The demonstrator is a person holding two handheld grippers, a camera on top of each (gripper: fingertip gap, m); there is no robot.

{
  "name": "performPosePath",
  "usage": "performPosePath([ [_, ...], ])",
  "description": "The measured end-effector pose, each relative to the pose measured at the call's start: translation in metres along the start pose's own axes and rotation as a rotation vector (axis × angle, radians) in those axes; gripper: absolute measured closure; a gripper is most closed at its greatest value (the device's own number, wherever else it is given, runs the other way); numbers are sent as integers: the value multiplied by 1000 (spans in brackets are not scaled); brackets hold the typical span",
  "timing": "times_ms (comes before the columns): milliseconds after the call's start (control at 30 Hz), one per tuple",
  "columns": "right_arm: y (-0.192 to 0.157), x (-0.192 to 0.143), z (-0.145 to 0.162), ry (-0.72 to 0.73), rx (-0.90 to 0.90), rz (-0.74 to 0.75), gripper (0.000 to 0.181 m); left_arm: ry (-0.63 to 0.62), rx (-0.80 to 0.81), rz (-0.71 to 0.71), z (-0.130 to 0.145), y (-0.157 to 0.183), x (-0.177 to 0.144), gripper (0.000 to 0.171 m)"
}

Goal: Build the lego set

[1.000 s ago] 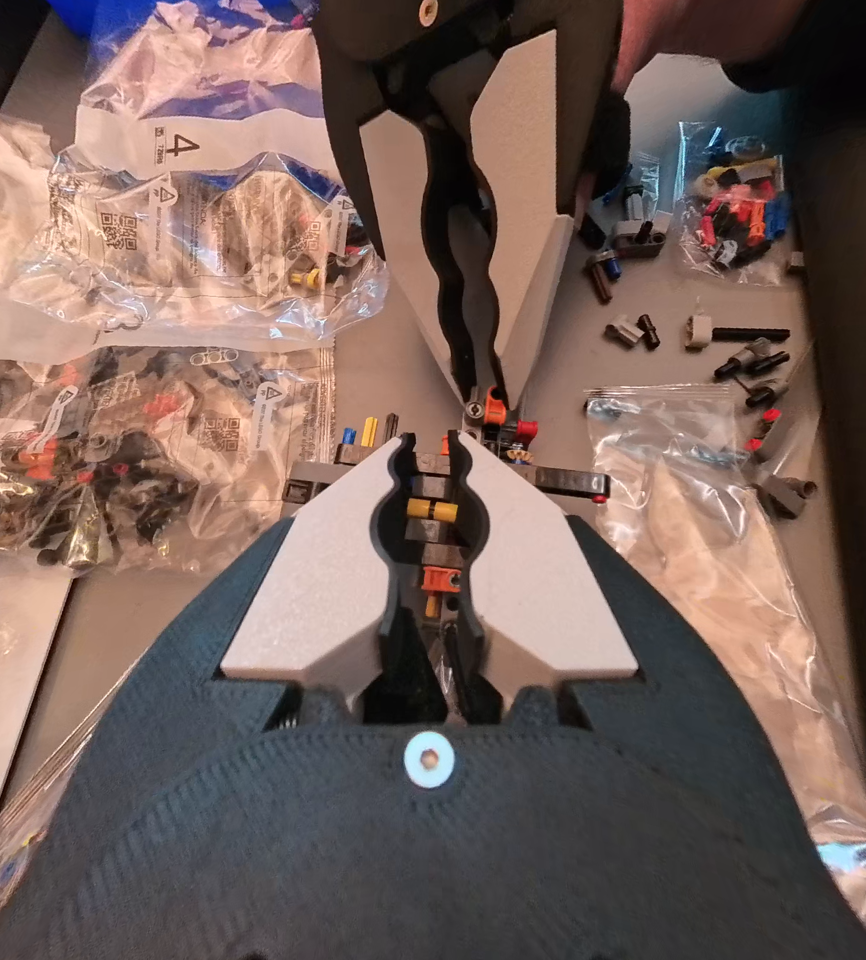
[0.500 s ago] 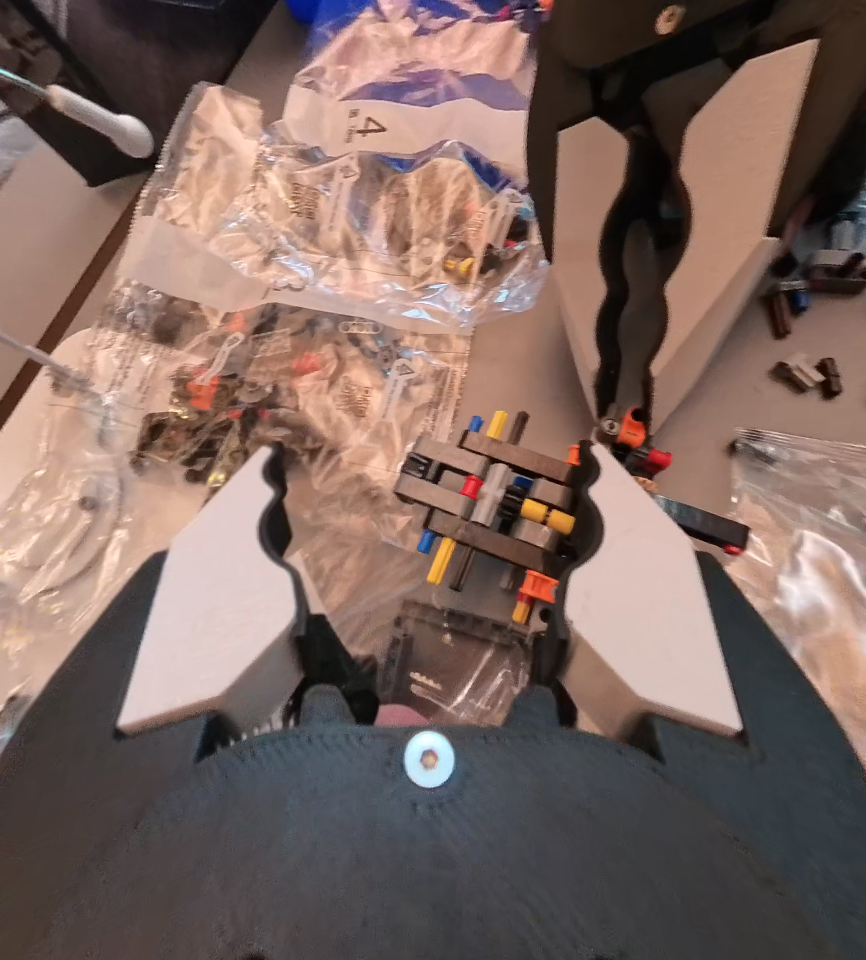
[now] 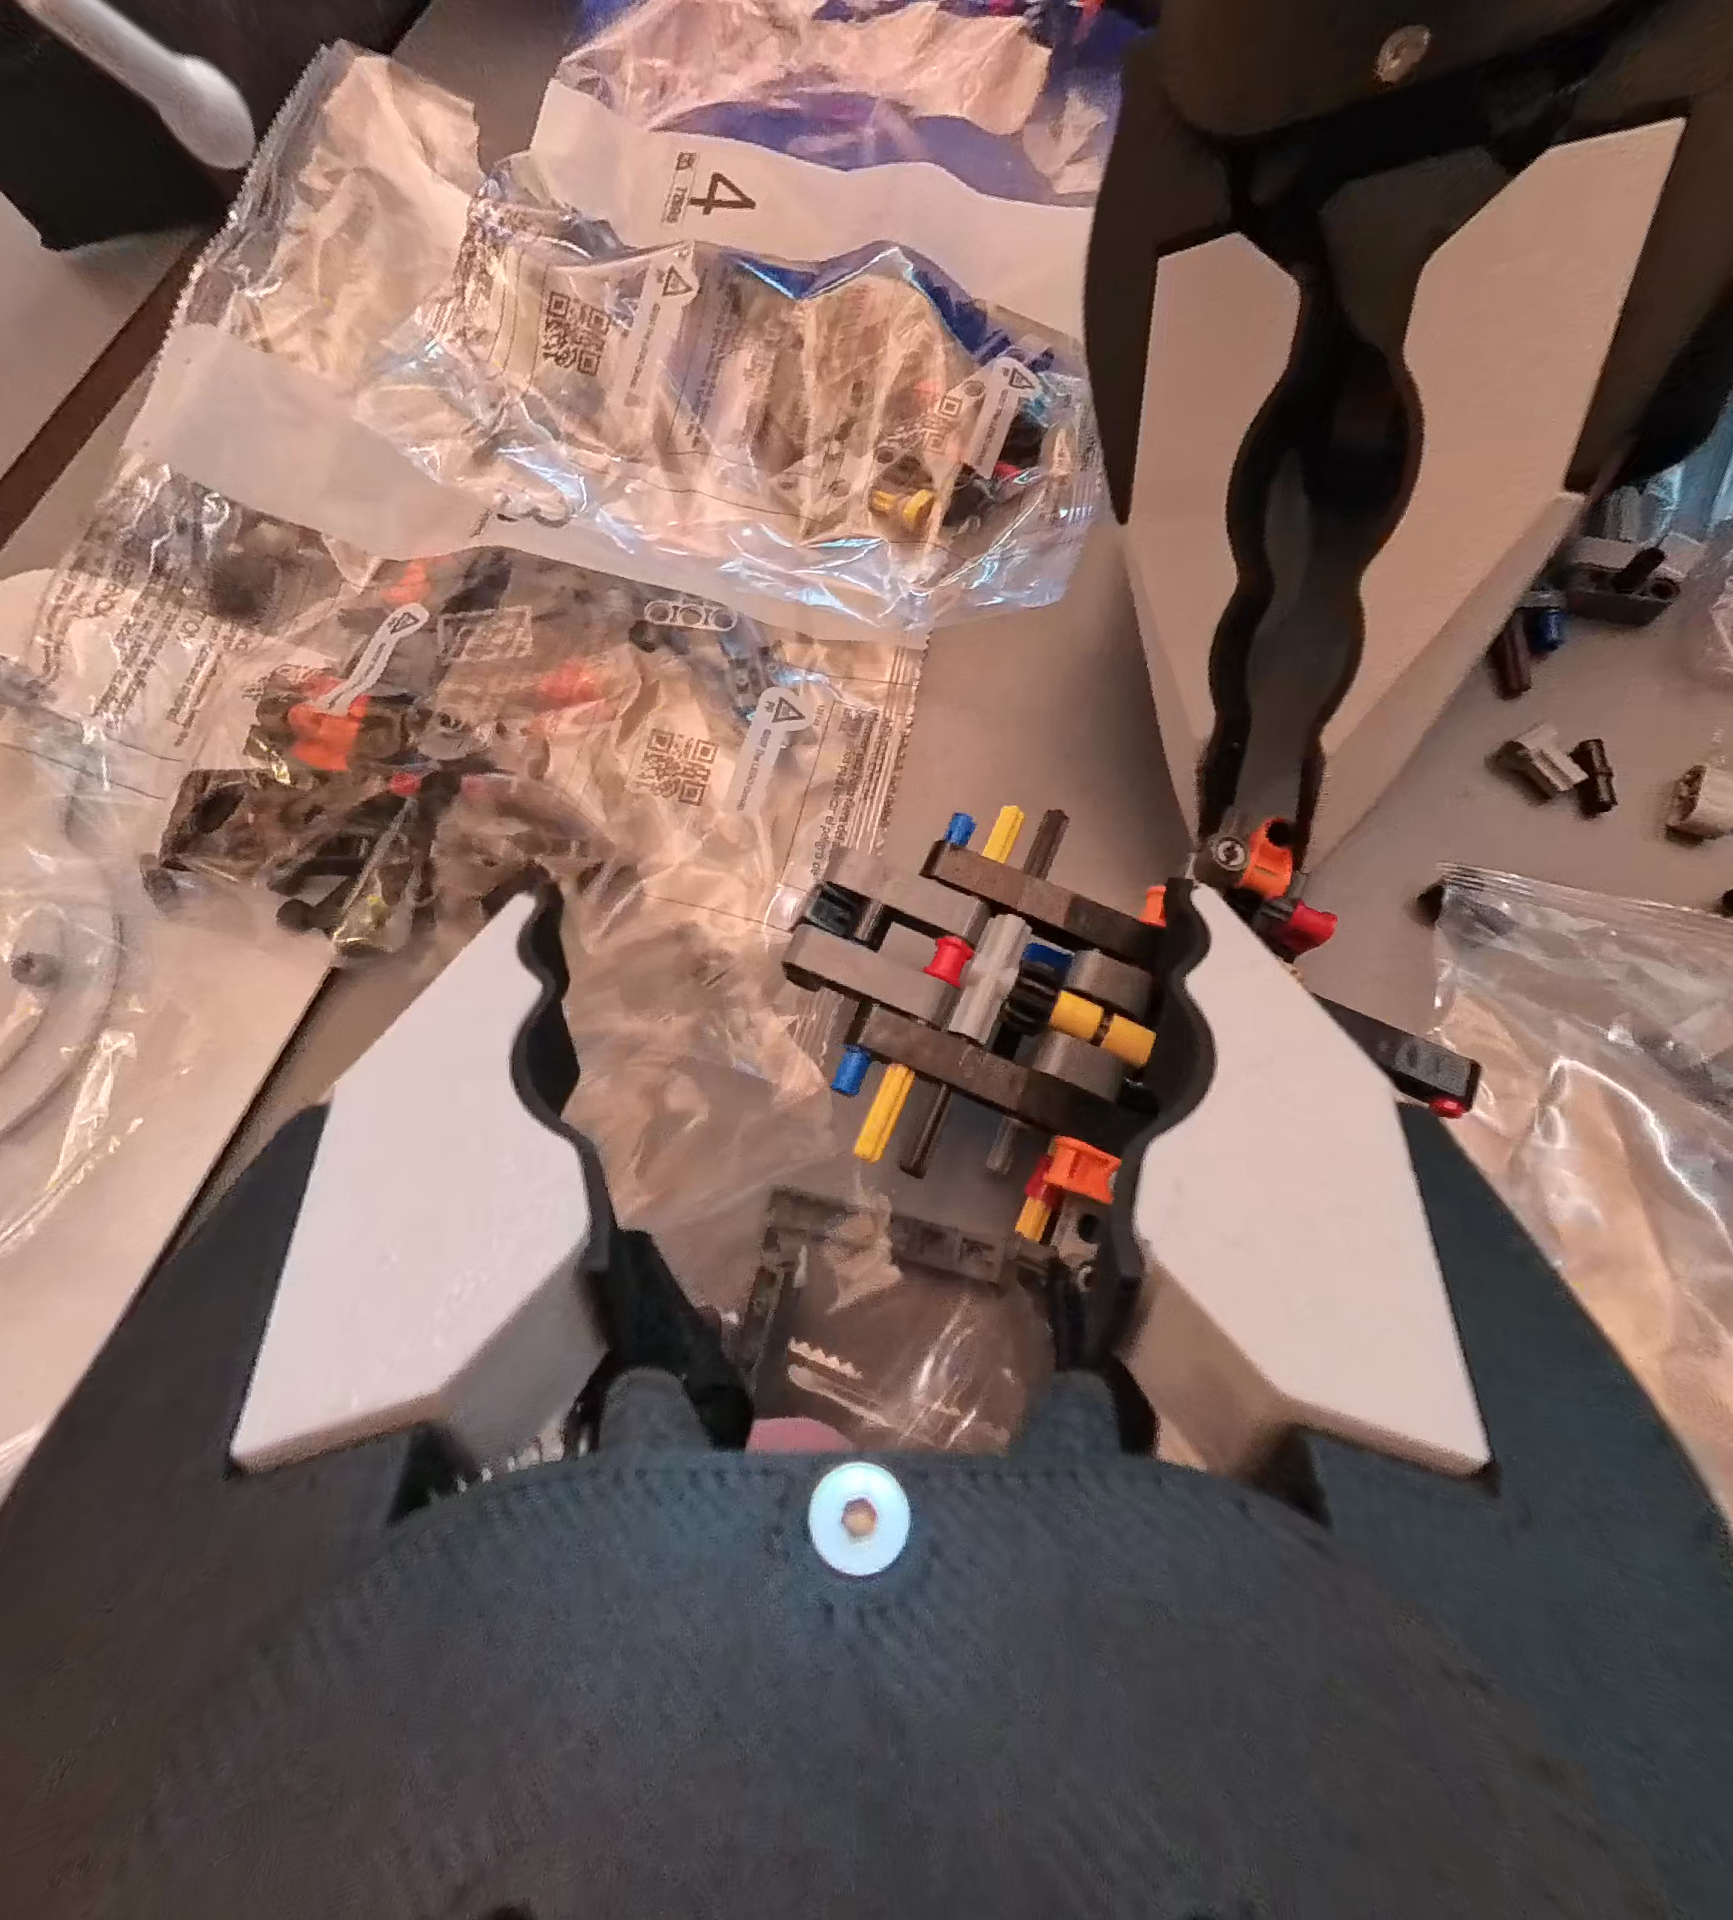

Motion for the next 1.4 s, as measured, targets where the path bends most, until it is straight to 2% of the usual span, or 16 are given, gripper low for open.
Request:
performPosePath([
  [400, -3, -1, 2, -13, -16, 20, 169, -12, 0, 16, -2, 1, 3, 57],
  [533, -4, 8, 0, -65, -35, 71, 155, -14, -19, 40, -1, 2, 6, 52],
  [733, -4, 15, 0, -67, -15, 98, 156, -25, -34, 48, -1, 2, 7, 52],
  [933, -7, 16, 1, -64, -47, 137, 157, -30, -70, 5, 2, -4, 9, 34],
  [1067, -6, 14, 0, -32, -39, 142, 157, -13, -104, -4, 4, -8, 11, 29],
  [1400, -6, 11, 1, 10, -41, 172, 159, -142, -250, 30, 11, -15, 20, 20],
])
Point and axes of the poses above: each gripper's, where its closed fingertips meet, x out along the fingers, z out of its underside, y = z × x across the jaws, the point moved 9 cm from there along -x, back along the fingers, and after that the axes turned 14 degrees about -z, right-handed, at the moved point
